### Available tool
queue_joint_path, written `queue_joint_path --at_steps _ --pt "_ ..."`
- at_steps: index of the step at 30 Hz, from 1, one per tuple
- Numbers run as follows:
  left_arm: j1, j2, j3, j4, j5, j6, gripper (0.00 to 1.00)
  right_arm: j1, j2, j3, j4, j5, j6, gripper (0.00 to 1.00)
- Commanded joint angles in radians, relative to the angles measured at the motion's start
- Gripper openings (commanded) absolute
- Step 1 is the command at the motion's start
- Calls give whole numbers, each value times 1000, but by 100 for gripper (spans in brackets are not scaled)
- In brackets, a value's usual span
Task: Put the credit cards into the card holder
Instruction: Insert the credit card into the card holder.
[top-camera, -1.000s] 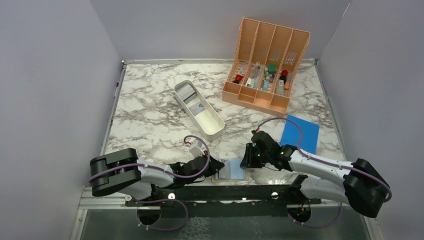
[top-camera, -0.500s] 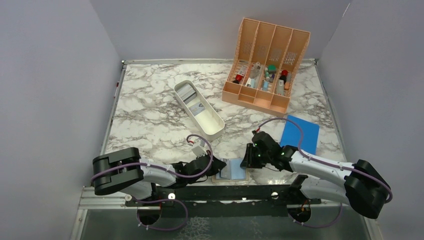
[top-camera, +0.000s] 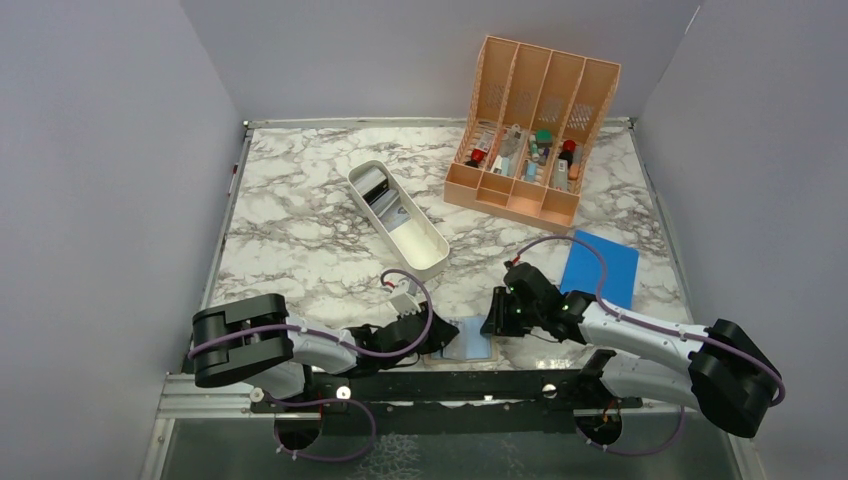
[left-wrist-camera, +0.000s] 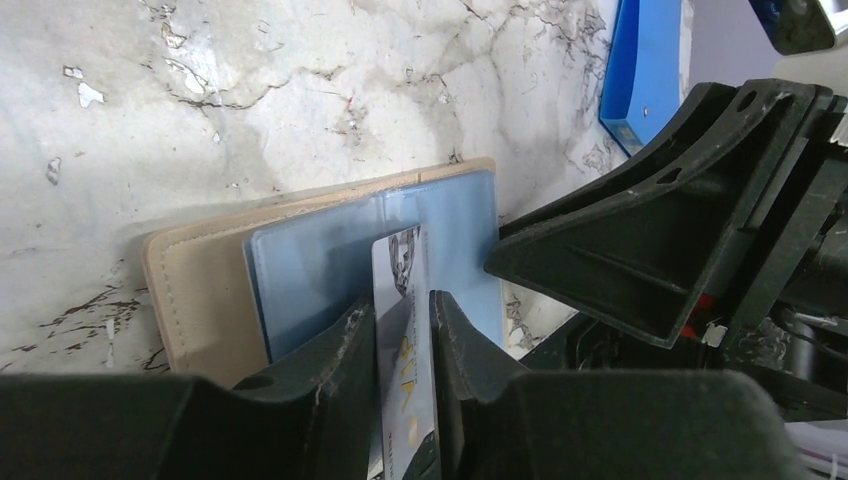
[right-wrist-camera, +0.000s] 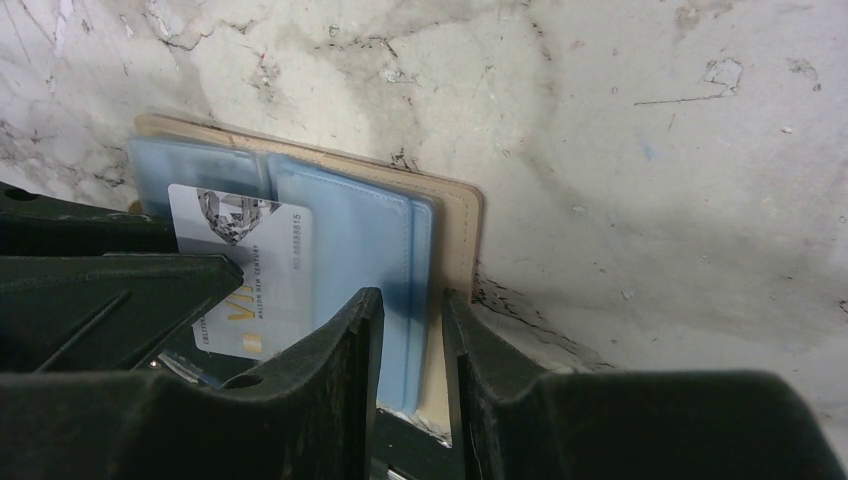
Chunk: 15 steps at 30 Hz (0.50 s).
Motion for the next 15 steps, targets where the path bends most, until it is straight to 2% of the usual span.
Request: queue_joint_path --at_steps 1,3,5,15 --pt "-8 4 -9 1 -35 6 24 3 5 -21 -18 13 -8 33" --pt "-8 2 -12 1 -48 6 8 3 6 -21 -16 11 -9 33" --pt "-8 -1 -10 0 -64 15 0 3 5 -18 -18 9 -10 33" --pt "-9 51 32 -6 -107 -14 0 3 -1 -12 -22 10 -13 33"
